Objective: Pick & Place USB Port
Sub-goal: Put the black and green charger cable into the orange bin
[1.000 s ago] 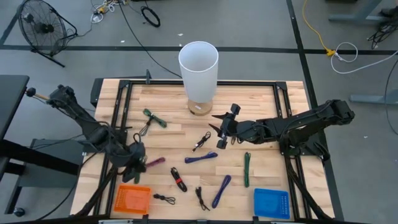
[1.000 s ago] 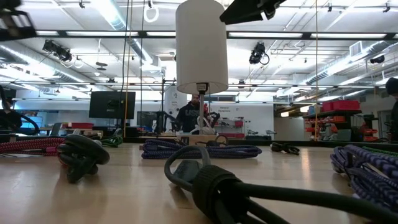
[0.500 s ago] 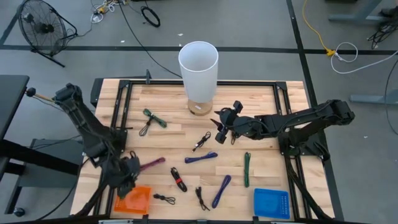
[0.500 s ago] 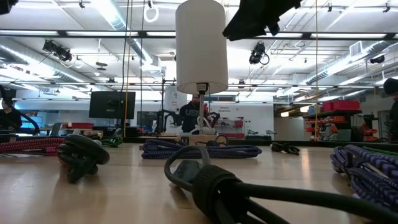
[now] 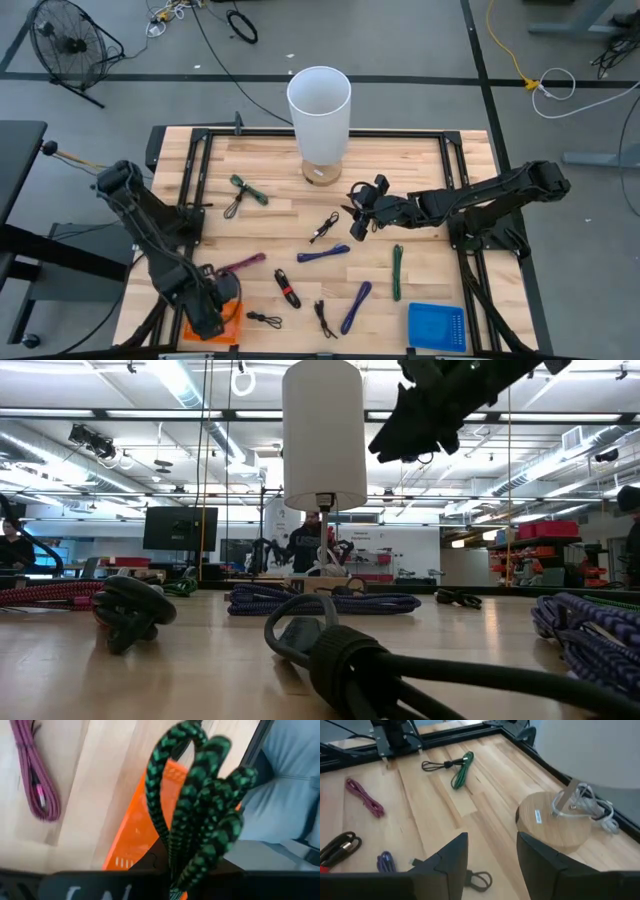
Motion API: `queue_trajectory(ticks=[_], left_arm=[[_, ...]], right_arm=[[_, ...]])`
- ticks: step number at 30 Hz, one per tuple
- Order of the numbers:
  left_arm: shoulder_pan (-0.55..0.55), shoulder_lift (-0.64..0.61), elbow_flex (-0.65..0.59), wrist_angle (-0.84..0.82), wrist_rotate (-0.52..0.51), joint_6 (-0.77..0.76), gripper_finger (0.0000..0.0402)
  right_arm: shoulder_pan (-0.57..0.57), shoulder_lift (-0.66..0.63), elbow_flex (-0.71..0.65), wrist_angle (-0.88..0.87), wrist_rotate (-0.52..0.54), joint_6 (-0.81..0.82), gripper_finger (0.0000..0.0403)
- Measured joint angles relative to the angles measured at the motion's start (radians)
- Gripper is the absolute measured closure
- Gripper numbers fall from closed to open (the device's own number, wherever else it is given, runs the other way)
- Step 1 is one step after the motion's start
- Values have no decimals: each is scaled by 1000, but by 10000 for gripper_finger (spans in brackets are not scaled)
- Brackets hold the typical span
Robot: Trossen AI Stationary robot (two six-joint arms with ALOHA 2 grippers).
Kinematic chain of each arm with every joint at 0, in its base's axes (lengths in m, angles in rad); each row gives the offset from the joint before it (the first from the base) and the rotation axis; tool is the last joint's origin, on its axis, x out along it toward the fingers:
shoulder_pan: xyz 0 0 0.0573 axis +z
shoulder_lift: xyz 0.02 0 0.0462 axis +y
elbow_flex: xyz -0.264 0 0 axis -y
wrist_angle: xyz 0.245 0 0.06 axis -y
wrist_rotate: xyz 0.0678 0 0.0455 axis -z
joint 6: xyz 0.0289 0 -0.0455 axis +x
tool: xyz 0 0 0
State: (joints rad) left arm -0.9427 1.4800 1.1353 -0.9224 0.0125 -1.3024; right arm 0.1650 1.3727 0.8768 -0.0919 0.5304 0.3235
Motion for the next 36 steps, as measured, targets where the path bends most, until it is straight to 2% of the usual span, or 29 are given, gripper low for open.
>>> queue_trajectory(ticks=[7, 23, 36], left_arm=[[4, 110, 16, -33, 87, 27, 379], [10, 124, 16, -17, 73, -74, 378], [2, 124, 16, 62, 48, -90, 330]], right_arm=[[0, 0, -3, 11, -42, 11, 234], [0, 0, -4, 32, -57, -18, 234], [0, 0, -4, 28, -77, -17, 234]])
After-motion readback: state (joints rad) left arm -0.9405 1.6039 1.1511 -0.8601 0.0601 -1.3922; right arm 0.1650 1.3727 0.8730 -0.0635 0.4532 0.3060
